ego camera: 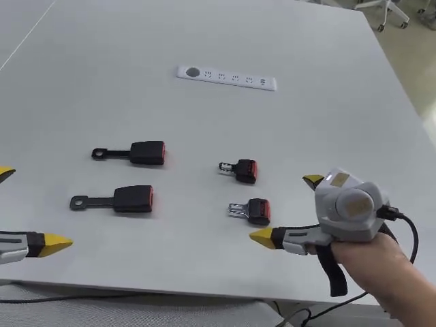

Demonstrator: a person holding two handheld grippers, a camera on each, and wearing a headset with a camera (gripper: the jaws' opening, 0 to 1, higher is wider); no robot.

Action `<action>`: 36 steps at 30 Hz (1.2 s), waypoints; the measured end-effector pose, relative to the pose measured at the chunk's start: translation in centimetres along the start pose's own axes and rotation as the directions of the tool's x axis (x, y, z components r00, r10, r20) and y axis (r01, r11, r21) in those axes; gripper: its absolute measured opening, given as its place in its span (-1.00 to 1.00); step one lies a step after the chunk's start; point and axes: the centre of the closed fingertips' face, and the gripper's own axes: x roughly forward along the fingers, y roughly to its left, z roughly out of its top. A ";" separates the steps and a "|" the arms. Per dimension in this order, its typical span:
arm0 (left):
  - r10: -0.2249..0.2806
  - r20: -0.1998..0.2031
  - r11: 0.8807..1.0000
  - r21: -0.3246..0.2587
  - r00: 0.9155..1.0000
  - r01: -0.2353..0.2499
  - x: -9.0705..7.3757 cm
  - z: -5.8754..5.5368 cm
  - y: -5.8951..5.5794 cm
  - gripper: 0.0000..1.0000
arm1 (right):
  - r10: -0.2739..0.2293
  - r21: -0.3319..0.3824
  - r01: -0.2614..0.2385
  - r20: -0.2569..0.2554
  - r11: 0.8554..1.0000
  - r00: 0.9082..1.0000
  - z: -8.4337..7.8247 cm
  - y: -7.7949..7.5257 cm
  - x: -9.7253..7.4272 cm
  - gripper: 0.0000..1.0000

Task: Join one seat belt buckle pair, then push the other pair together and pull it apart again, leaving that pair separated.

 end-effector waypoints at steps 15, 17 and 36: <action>-0.019 -0.005 1.000 0.011 1.000 0.019 0.0 0.0 -1.0 0.98 | 0.005 0.027 -0.005 0.022 1.000 1.000 0.3 0.4 -0.1 0.95; -0.021 -0.007 1.000 0.013 1.000 0.021 0.0 0.1 -1.0 0.97 | 0.002 0.025 -0.002 0.025 1.000 1.000 0.4 0.3 -0.1 0.95; -0.097 -0.014 0.993 0.064 0.995 0.098 1.9 1.9 -3.5 0.72 | 0.048 -0.097 -0.050 -0.020 0.994 0.999 -0.5 1.9 -0.1 0.71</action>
